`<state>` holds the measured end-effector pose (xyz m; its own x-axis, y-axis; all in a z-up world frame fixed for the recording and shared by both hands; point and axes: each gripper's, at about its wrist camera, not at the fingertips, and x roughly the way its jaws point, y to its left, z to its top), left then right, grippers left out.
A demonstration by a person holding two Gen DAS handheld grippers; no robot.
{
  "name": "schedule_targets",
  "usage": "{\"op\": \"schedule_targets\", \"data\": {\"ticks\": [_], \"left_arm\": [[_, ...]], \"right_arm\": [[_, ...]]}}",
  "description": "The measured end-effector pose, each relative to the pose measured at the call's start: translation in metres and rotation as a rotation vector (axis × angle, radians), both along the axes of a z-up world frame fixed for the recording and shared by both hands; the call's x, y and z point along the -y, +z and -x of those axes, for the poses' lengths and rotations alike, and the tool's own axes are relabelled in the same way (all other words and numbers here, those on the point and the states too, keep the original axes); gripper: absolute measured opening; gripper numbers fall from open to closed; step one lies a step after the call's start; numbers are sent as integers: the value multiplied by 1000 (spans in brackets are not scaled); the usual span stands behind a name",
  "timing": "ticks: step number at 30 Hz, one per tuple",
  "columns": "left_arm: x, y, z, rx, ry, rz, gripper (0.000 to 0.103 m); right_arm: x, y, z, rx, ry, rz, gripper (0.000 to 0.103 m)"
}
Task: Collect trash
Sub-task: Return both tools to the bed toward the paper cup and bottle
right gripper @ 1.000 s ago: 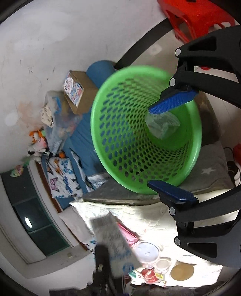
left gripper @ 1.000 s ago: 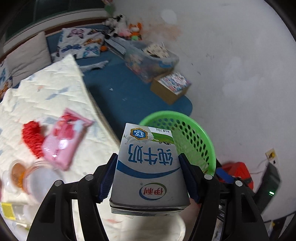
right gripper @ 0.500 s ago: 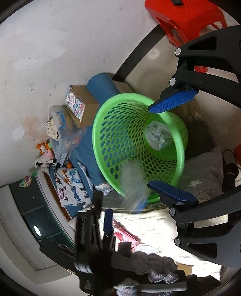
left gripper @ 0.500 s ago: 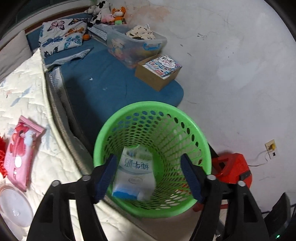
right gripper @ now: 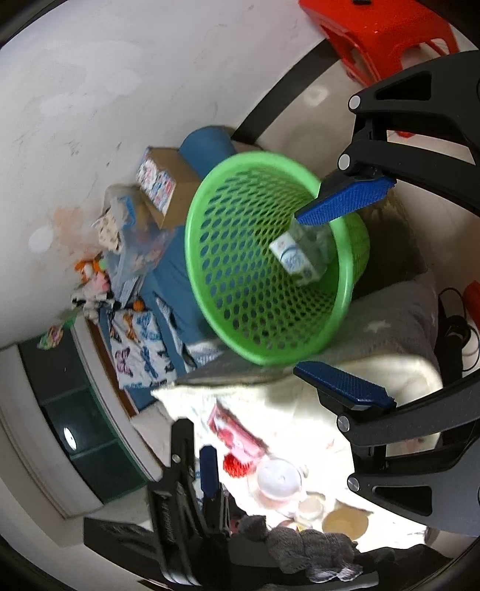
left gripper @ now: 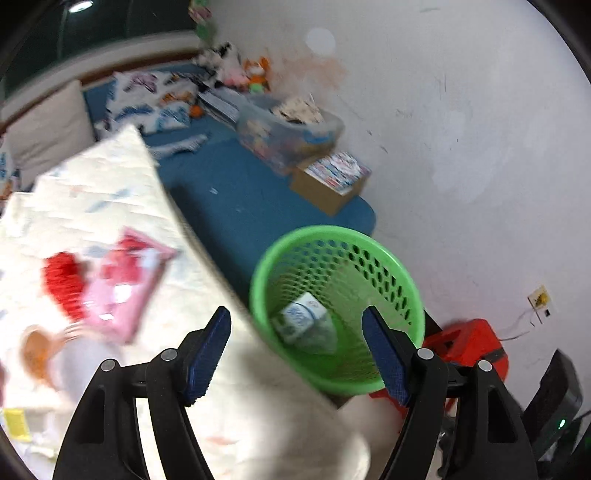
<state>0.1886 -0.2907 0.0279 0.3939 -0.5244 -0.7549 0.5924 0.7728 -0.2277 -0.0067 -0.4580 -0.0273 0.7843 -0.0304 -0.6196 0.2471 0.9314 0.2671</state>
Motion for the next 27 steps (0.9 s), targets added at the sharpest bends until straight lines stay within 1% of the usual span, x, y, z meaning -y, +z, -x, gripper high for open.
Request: {"op": "schedule_targets", "data": {"ticks": [2,4,7,13,15,22,24,26,27], "left_arm": [[-25,6,8,30,40,4,71],[-49,8,16,40,80,11,71],[-78,7,22,63,139,-3,71],[-148,6,34,99,270,-14,72],[-171,4,35,95,299,-11,75],[-257,-3,37,85,461,-4,75],[-277,-6,37,79,494,0,75],[-294,-9,36,69,528,1,75],[-301,-12,37,65,535,3,75]], "right_arm": [[-10,6,-3,15,29,4,80],[-21,10,-5,22,55,3,81],[-40,15,-10,29,106,3,82],[-75,17,-26,21,202,-4,82],[-88,16,-31,14,242,-19,82],[-151,13,-43,4,421,-37,84],[-173,12,-47,1,484,-37,84],[-194,10,-52,-5,540,-41,88],[-201,9,-53,-5,560,-46,88]]}}
